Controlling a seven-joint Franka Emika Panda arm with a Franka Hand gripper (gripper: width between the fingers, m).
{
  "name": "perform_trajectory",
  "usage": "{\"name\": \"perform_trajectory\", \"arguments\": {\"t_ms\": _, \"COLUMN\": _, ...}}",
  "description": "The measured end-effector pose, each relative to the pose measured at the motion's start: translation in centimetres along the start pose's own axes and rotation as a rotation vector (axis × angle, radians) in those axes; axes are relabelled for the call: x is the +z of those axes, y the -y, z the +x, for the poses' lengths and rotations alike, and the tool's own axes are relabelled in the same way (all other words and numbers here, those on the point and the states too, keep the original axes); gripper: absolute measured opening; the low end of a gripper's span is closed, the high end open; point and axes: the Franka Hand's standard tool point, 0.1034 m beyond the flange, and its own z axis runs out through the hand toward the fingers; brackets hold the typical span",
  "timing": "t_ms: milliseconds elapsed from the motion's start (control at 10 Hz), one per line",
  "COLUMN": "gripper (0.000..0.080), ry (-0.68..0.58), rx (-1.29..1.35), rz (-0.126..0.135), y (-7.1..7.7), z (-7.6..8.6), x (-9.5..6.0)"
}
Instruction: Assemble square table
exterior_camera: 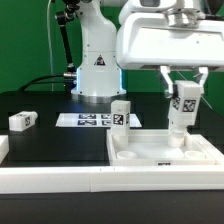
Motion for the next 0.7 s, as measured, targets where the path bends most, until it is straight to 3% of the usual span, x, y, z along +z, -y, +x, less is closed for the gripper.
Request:
{"name": "perform_trajectory", "arguments": {"t_ms": 200, "gripper": 0.0290, "ry": 0.012, "rx": 0.019, "rz": 0.013, "y": 0.2, "z": 1.2, "x": -0.3}}
{"name": "perform_trajectory", "arguments": {"t_ms": 500, "gripper": 0.0290, "ry": 0.016, "rx": 0.015, "rz": 0.012, "y": 0.3, "z": 1.0, "x": -0.1}}
{"name": "perform_trajectory", "arguments": {"t_ms": 600, "gripper": 0.0290, "ry": 0.012, "rx": 0.019, "rz": 0.014, "y": 0.5, "z": 0.9, "x": 0.1}}
{"name": "perform_trajectory", "arguments": {"t_ms": 700, "gripper": 0.0290, "ry": -0.002, "rx": 0.012, "rz": 0.022, "y": 1.8, "z": 0.5, "x": 0.8}}
